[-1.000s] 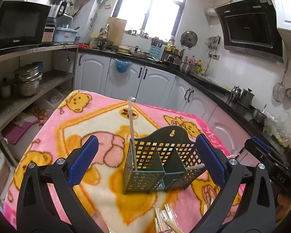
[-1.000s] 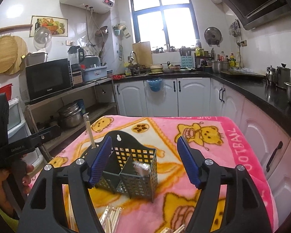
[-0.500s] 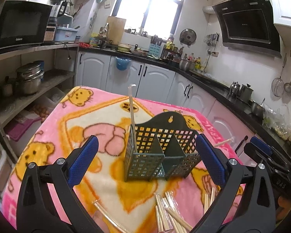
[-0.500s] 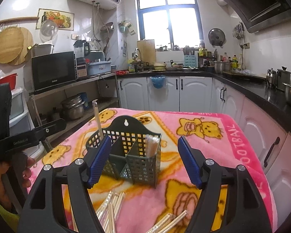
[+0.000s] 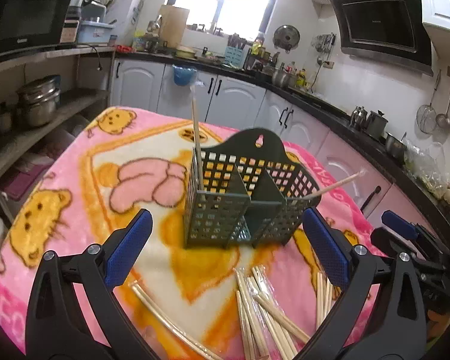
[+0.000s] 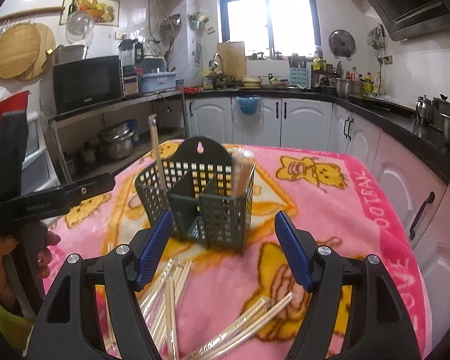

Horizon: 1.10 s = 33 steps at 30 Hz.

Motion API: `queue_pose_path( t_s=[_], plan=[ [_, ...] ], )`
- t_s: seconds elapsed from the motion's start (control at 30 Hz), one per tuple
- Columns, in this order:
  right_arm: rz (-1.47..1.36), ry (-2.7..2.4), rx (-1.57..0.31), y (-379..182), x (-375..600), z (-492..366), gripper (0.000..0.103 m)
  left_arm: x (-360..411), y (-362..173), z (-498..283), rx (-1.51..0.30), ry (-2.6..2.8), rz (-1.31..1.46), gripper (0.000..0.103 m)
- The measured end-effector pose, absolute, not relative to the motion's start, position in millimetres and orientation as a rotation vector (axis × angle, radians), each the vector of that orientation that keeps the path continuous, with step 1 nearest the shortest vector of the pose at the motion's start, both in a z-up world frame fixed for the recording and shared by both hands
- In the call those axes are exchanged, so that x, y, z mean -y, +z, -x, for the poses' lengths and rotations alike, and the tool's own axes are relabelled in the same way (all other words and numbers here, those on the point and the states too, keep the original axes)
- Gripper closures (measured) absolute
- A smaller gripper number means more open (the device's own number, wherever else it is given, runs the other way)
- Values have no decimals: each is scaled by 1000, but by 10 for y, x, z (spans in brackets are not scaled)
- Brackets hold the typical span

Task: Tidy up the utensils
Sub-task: 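Withdraw both open tools from the caddy back over the chopstick pile, then close the left tool on a chopstick while the right tool grasps a wrapped chopstick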

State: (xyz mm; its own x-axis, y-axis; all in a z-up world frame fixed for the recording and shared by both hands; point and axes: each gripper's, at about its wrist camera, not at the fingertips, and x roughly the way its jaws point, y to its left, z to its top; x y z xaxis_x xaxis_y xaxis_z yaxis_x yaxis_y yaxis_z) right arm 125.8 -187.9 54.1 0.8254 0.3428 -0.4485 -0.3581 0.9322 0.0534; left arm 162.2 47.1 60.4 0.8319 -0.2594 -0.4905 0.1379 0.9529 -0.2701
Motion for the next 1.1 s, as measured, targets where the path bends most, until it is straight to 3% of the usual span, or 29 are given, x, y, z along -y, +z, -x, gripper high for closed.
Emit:
queue_pose_path(
  t_s=[0.9, 0.97, 1.03, 1.1],
  plan=[
    [143, 474, -681, -103, 1529, -1096, 35, -236, -35, -1763, -766, -220, 160, 11],
    [155, 487, -703, -155, 1482, -1118, 40, -247, -89, -1807, -790, -236, 175, 15],
    [165, 497, -727, -201, 1437, -1141, 47, -260, -140, -1849, -816, -261, 195, 37],
    [168, 510, -750, -244, 1391, -1175, 53, -275, -203, -1905, -853, -290, 232, 49]
  ],
)
